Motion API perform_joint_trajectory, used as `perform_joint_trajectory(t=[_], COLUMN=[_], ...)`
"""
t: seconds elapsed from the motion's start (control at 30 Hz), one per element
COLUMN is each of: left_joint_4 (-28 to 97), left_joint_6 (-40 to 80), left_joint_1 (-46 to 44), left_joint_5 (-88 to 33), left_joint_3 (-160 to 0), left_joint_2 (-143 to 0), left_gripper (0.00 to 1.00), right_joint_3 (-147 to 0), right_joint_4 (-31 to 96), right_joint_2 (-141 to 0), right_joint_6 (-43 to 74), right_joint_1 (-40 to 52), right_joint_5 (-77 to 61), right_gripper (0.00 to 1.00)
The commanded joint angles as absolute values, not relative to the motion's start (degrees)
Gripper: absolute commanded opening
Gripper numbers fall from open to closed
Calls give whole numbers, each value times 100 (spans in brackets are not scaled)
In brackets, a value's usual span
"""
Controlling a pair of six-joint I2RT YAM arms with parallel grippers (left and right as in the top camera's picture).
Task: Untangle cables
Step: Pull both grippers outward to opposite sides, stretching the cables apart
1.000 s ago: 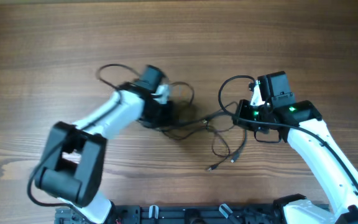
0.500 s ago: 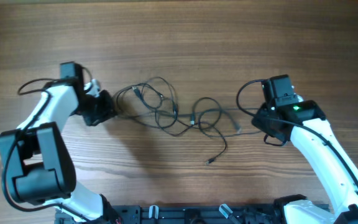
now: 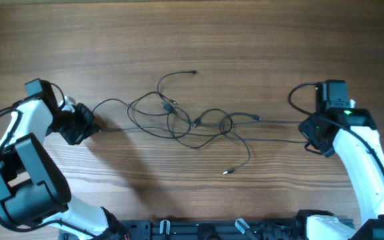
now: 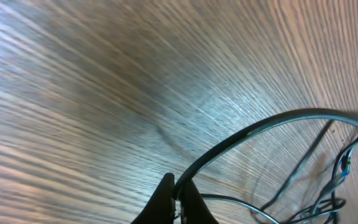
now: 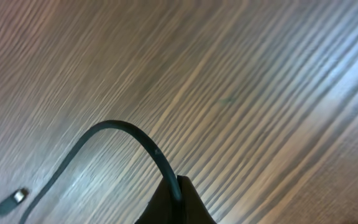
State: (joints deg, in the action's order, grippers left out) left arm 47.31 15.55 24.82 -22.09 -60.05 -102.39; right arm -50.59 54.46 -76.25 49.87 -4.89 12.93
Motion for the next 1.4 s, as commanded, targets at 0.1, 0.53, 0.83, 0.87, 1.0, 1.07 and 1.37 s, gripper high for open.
perform_joint_trajectory(t=[0.1, 0.53, 0.83, 0.87, 1.0, 1.07, 1.37], left_joint_4=[4759, 4886, 4724, 4703, 4694, 4694, 4676], left_joint_6=[1697, 1682, 1671, 1671, 1673, 1673, 1673], left_joint_1=[2606, 1925, 1135, 1035, 773, 659, 537], left_joint_5=[-2115, -2526, -2515, -2469, -2075, -1841, -1682], left_joint_3=[-5988, -5988, -5988, -5988, -5988, -5988, -5988], left_joint_2=[-10189, -10189, -10189, -10189, -10191, -10191, -10191], left_gripper=[4, 4, 4, 4, 4, 4, 4], right_joint_3=[-5017, -5065, -5935, -6119, -6967, -7478, -9697], right_joint_4=[5199, 3601, 4226, 4493, 5546, 5988, 6689], right_joint_2=[-7695, -7623, -7210, -7194, -7199, -7199, -7216], right_joint_6=[4475, 602, 1190, 1181, 1046, 1046, 1068], right_joint_1=[-1197, -1253, -1253, -1247, -1234, -1234, -1240], right_joint_5=[1216, -6573, -5175, -4799, -3529, -3087, -2401], right_gripper=[5, 4, 5, 5, 4, 4, 4])
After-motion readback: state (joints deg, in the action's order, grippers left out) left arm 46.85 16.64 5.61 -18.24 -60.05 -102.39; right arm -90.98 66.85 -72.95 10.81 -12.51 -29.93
